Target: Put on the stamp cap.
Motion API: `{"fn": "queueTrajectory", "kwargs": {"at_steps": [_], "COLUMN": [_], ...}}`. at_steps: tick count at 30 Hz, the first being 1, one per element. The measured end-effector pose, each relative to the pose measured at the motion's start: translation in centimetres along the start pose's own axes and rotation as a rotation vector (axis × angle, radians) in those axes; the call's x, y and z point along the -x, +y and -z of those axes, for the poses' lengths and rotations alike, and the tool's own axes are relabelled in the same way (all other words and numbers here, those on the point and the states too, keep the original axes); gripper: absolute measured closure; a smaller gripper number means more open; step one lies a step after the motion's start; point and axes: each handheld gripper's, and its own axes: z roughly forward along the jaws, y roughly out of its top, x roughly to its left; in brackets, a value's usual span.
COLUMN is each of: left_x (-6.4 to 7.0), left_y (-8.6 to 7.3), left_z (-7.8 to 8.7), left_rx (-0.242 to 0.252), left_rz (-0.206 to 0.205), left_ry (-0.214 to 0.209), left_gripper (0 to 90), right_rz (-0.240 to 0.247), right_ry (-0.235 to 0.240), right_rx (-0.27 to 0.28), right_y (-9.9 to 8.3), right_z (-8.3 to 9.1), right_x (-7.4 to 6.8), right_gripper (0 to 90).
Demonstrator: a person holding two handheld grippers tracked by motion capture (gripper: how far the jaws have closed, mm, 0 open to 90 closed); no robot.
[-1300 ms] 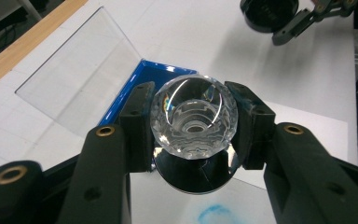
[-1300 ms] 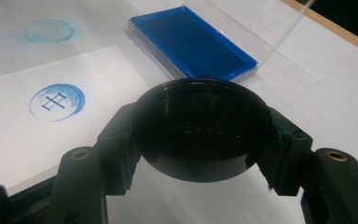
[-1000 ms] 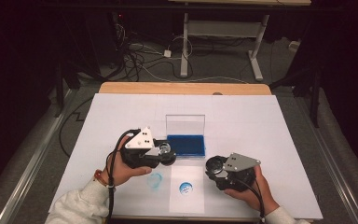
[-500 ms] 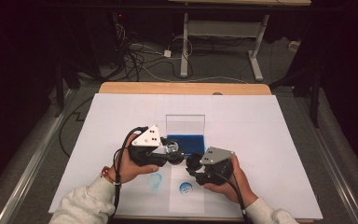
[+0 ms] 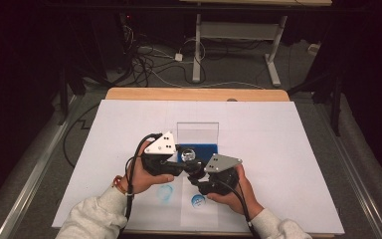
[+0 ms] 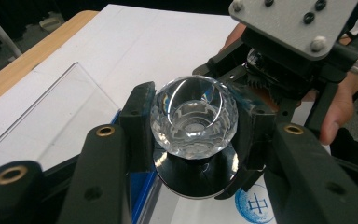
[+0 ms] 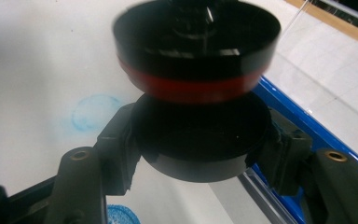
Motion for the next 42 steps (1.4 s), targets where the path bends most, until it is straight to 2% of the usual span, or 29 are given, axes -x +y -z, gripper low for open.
{"fn": "queueTrajectory", "kwargs": {"at_steps": [12,25,29,33,35,37,42], "left_x": [0.2,0.6,0.4,0.4,0.5,0.5,0.5], "left_y": [0.3,0.2,0.0,-0.1,-0.2,-0.3,-0.3], "left_z": [-0.9,-1.5,-1.4,-1.4,-1.4,-1.5,-1.5], "left_rx": [0.017,0.020,0.022,0.015,0.013,0.014,0.020], "left_rz": [0.000,-0.017,-0.004,-0.009,-0.010,-0.010,-0.005], "left_ry": [-0.006,-0.011,-0.018,-0.019,-0.019,-0.021,-0.022], "left_gripper": [54.6,54.6,54.6,54.6,54.6,54.6,54.6], "right_rz": [-0.033,-0.040,-0.038,-0.038,-0.053,-0.041,-0.046], "right_ry": [0.003,0.007,0.010,0.005,0.010,0.016,0.012], "right_rx": [0.048,0.046,0.047,0.046,0.044,0.036,0.034], "right_y": [0.4,0.3,0.2,0.1,0.1,0.1,0.2], "right_z": [0.5,0.5,0.5,0.6,0.6,0.7,0.8], "right_x": [0.3,0.3,0.3,0.3,0.3,0.3,0.3], "right_gripper": [39.1,39.1,39.1,39.1,39.2,39.3,39.2]}}
